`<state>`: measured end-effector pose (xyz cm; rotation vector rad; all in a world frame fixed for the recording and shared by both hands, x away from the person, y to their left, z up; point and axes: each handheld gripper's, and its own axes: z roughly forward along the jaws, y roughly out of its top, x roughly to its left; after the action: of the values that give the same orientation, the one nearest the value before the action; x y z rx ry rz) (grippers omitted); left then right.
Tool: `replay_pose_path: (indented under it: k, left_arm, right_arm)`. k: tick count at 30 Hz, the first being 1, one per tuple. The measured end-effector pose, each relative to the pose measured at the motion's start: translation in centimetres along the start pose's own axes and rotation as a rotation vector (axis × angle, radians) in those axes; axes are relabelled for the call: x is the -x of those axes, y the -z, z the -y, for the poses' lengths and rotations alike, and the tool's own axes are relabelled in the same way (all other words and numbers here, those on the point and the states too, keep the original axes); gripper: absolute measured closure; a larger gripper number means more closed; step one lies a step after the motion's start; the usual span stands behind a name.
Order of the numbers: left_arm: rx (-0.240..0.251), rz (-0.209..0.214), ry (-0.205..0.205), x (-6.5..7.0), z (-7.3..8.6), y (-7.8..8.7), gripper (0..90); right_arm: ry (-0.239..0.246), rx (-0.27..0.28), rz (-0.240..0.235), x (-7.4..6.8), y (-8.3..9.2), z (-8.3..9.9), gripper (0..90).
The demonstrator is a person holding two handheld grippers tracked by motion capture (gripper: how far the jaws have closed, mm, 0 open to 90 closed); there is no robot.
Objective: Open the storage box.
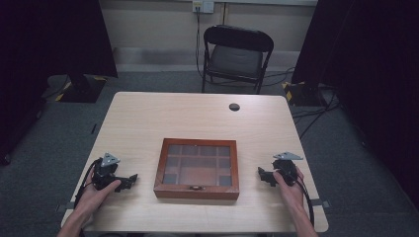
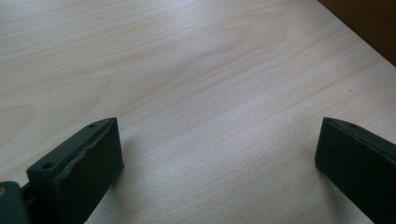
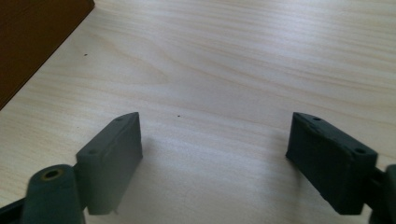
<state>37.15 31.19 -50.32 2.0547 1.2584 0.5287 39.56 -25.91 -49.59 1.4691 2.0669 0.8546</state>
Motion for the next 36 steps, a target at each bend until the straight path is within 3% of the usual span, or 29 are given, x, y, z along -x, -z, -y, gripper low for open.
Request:
replay_pose_path:
  k: [5,8,11,17,19,21,22,25,27,30,31,32,36]
  left_arm:
    - [0.003,-0.001,0.008,0.0,0.0,0.0,0.3]
    - [0.003,-0.003,0.008,0.1,0.0,0.0,0.4]
    - [0.003,-0.003,0.007,0.1,0.0,0.0,0.4]
    - [0.002,-0.007,0.008,0.1,0.0,0.0,0.7]
    - [0.015,-0.011,0.032,0.2,-0.1,0.2,7.4]
    - [0.016,-0.014,0.022,0.2,-0.1,0.4,18.7]
    - [0.009,-0.006,0.032,0.2,-0.1,0.6,17.7]
    - [0.0,-0.008,0.021,0.2,-0.2,0.8,18.5]
    - [0.007,-0.001,0.04,0.3,-0.4,1.1,21.6]
    - [0.058,0.013,0.044,0.6,-0.8,2.1,23.0]
    - [0.058,0.013,0.044,0.6,-0.8,2.1,23.1]
    - [0.074,0.024,0.047,0.8,-1.0,2.4,23.4]
    - [0.094,0.047,0.038,1.1,-1.1,2.5,23.8]
  right_arm:
    - [-0.003,0.0,-0.01,0.1,0.2,0.0,18.7]
    - [-0.014,0.058,-0.064,-0.3,1.4,-0.5,23.6]
    - [-0.009,0.074,-0.093,-0.6,1.8,-0.7,26.5]
    - [0.025,0.123,-0.202,-2.1,3.1,-1.8,36.2]
    - [0.03,0.125,-0.225,-2.6,3.4,-2.1,37.7]
    - [0.035,0.13,-0.238,-2.8,3.6,-2.3,39.6]
    - [0.033,0.15,-0.276,-3.2,4.2,-2.7,47.0]
    - [0.03,0.195,-0.368,-4.3,5.3,-3.4,54.8]
    - [0.07,0.203,-0.422,-5.6,5.7,-4.0,58.5]
    - [0.115,0.174,-0.519,-8.0,5.3,-4.6,63.2]
    - [0.115,0.174,-0.519,-8.0,5.3,-4.6,63.2]
    - [0.138,0.154,-0.59,-9.4,4.9,-4.9,66.6]
    - [0.216,0.133,-0.683,-12.1,4.5,-5.8,73.6]
